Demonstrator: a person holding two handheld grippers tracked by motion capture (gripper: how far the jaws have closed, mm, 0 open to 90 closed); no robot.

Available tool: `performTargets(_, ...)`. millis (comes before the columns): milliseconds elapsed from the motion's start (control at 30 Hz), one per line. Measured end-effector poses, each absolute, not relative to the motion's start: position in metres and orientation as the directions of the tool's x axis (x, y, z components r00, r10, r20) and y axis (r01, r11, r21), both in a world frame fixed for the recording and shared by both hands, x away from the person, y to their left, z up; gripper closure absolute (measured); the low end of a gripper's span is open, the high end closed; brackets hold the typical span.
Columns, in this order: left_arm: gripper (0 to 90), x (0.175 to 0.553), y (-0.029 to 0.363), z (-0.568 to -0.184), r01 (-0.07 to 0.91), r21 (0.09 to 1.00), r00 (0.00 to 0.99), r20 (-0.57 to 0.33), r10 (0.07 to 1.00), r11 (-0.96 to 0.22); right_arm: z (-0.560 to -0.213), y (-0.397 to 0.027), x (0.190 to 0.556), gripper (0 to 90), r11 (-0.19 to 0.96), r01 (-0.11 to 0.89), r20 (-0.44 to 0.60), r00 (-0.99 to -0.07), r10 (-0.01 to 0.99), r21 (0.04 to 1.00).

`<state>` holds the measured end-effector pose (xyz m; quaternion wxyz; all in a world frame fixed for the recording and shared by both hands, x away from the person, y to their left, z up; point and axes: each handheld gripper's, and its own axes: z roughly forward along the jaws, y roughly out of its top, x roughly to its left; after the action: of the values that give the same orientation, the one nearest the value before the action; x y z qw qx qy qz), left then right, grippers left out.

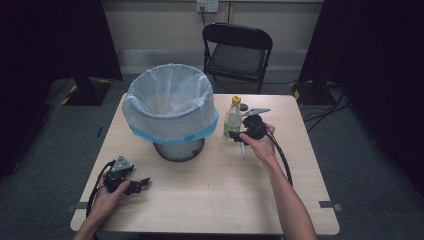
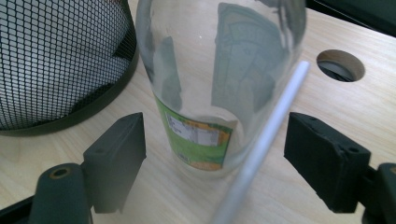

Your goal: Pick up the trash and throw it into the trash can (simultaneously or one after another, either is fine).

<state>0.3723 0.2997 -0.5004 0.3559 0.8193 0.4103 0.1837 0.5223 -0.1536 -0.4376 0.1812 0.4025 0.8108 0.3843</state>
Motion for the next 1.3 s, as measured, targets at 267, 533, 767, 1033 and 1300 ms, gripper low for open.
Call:
performTargets(267, 14.5, 0.372, 0.3, -0.5, 0.541, 0.734, 0.596, 0.009, 0.803, -0.41, -0.45, -0.143, 0.533, 20.2, 0.37, 0.519, 0.031, -0.611, 0.791, 0.771)
performTargets(533, 14.6, 0.372, 0.3, -0.5, 0.541, 0.734, 0.596, 0.01, 0.803, -0.411, -0.451, -0.134, 0.542, 22.3, 0.386, 0.51, 0.004, -0.608, 0.794, 0.769)
performTargets(767, 14.6, 0.372, 0.3, -0.5, 0.541, 0.734, 0.596, 0.01, 0.803, -0.411, -0.458, -0.132, 0.545, 25.4, 0.396, 0.522, -0.001, -0.604, 0.797, 0.755)
performTargets(1033, 14.6, 0.372, 0.299, -0.501, 0.543, 0.738, 0.594, 0.0, 0.804, -0.401, -0.463, -0.132, 0.548, 27.0, 0.4, 0.518, -0.004, -0.607, 0.795, 0.757)
performTargets(1300, 14.6, 0.372, 0.3, -0.501, 0.544, 0.737, 0.593, 0.0, 0.805, -0.401, -0.462, -0.13, 0.548, 27.7, 0.391, 0.536, 0.004, -0.592, 0.806, 0.748)
